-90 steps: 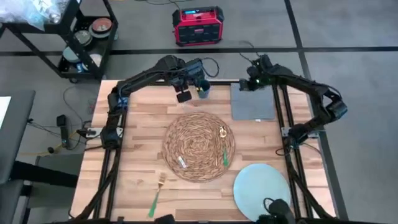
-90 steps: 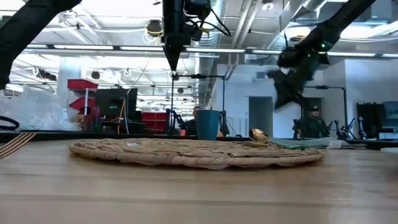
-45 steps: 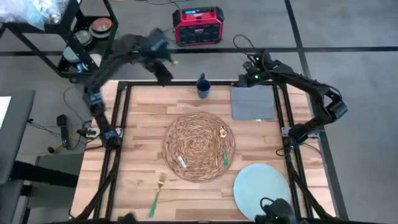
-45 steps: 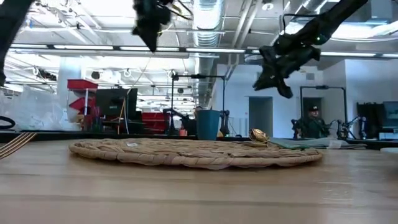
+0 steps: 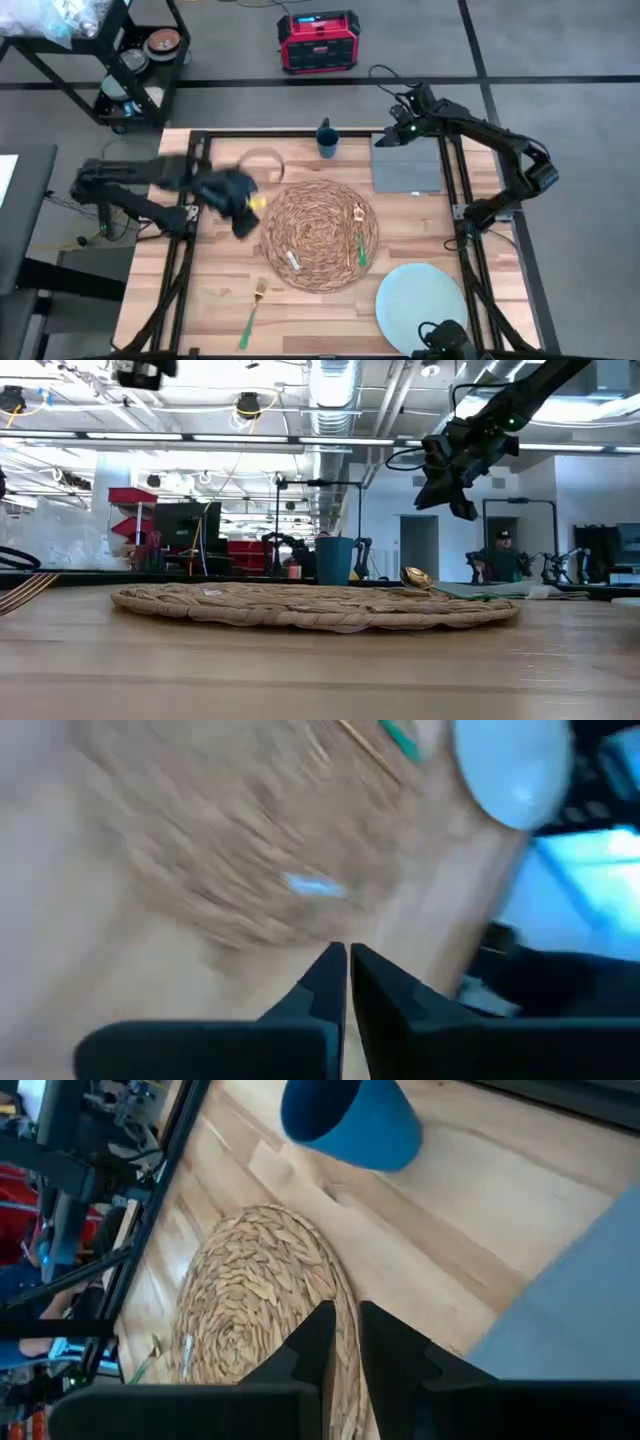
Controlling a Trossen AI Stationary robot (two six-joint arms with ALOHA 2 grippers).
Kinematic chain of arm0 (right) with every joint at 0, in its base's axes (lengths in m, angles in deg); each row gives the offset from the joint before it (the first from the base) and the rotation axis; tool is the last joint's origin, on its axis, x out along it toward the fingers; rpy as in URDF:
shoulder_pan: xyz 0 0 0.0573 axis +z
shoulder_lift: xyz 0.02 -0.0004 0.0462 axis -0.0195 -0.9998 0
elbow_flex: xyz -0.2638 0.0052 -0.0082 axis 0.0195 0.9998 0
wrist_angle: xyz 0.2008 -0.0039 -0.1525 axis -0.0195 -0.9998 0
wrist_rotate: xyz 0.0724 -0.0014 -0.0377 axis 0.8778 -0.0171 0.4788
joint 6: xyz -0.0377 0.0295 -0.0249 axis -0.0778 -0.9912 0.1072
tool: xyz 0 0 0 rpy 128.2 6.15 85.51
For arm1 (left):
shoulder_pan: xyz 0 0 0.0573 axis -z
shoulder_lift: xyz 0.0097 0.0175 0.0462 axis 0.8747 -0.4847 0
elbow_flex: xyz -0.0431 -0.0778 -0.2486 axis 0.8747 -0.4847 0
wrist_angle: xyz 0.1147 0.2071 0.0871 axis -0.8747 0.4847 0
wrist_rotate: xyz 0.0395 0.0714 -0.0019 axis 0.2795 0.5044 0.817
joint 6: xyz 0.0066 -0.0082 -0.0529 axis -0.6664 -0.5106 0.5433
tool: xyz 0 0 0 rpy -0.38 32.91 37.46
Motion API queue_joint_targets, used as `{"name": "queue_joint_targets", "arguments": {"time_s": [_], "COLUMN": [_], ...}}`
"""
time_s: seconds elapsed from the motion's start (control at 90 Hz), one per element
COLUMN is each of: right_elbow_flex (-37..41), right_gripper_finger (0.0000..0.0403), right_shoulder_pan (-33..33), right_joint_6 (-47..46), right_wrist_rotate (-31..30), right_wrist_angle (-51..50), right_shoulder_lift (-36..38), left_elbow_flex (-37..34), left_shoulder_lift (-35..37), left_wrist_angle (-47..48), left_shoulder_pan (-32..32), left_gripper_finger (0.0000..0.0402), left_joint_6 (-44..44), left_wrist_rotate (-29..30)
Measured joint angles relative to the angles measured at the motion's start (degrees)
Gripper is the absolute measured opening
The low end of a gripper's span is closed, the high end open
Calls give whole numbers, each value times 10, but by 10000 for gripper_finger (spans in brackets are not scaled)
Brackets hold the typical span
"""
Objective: Set table place
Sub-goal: Adjust the blue cup
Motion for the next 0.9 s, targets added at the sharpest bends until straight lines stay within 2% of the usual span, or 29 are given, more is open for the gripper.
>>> {"name": "queue_joint_targets", "arguments": {"time_s": [0.1, 0.2, 0.289, 0.356, 0.5, 0.622, 0.7, 0.833, 0.9], "right_elbow_flex": [0, 0, 0, 0, 0, 0, 1, -4, -12], "right_gripper_finger": [36, 36, 36, 36, 36, 42, 53, 74, 82], "right_shoulder_pan": [5, 11, 12, 1, -54, -104, -122, -117, -100], "right_joint_6": [6, 19, 42, 59, 90, 87, 85, 41, 36], "right_wrist_rotate": [6, 18, 18, -1, -92, -123, -112, -12, 0], "right_wrist_angle": [-1, -10, -23, -29, -31, -47, -62, -50, -30], "right_shoulder_lift": [0, 0, 0, 0, -1, -21, -57, -126, -161], "left_elbow_flex": [-57, -75, -69, -54, -16, -1, 2, 3, 3], "left_shoulder_lift": [-19, -69, -126, -168, -196, -193, -179, -162, -154], "left_wrist_angle": [-95, -197, -263, -270, -271, -249, -236, -208, -198], "left_shoulder_pan": [115, 211, 266, 284, 270, 245, 233, 218, 213], "left_gripper_finger": [0, 0, 0, 0, 0, 0, 0, 0, 0], "left_joint_6": [187, 342, 430, 466, 433, 377, 346, 319, 308], "left_wrist_rotate": [30, 103, 157, 178, 198, 198, 198, 197, 197]}}
